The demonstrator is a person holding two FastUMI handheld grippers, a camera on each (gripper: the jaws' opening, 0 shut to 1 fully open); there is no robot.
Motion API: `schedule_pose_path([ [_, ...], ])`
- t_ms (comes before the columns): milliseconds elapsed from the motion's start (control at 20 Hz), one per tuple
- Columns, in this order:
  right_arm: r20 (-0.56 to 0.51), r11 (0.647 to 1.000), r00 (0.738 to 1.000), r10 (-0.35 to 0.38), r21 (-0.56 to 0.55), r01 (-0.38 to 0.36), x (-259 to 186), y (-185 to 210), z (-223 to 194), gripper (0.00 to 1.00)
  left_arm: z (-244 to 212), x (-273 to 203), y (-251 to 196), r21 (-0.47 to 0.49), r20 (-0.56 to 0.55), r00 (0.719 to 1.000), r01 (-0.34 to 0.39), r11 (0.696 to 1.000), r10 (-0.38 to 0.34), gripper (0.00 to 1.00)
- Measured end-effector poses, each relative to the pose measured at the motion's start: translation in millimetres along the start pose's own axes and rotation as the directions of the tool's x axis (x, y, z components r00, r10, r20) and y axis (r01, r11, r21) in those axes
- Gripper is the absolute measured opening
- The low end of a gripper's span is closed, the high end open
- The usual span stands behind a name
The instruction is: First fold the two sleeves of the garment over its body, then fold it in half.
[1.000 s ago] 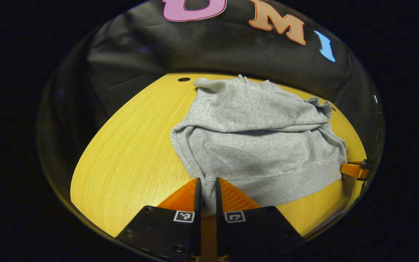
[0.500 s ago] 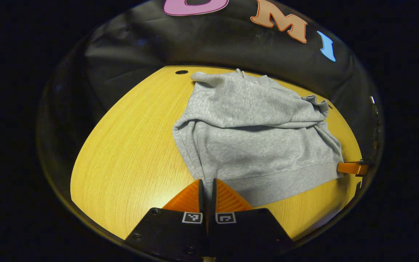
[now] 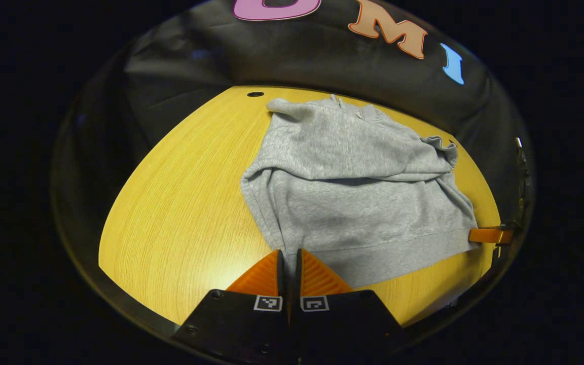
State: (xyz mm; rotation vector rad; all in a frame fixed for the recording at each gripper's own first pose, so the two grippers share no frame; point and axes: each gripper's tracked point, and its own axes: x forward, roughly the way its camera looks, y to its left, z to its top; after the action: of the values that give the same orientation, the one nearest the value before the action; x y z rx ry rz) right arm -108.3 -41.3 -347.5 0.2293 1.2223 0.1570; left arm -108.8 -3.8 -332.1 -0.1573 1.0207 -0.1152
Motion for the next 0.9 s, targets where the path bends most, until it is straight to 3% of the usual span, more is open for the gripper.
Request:
schedule_pose_path([
  [200, 0.050, 0.993, 0.996, 0.068, 0.094, -0.072, -19.0, 11.2, 27.4, 0.00, 21.7, -14.6, -9.7, -0.042, 0.030, 0.999, 0.034, 0.999, -0.033, 0.00],
  [400, 0.108, 0.978, 0.987, 0.123, 0.154, -0.139, -38.3, 21.4, 62.2, 0.03, 64.1, -24.2, -18.3, -0.062, 0.105, 0.992, 0.071, 0.996, -0.064, 0.00],
  [900, 0.216, 0.902, 0.951, 0.219, 0.326, -0.282, -62.5, 19.9, 137.0, 0.00, 139.1, -33.3, -21.9, -0.126, 0.191, 0.976, 0.133, 0.983, -0.107, 0.00],
])
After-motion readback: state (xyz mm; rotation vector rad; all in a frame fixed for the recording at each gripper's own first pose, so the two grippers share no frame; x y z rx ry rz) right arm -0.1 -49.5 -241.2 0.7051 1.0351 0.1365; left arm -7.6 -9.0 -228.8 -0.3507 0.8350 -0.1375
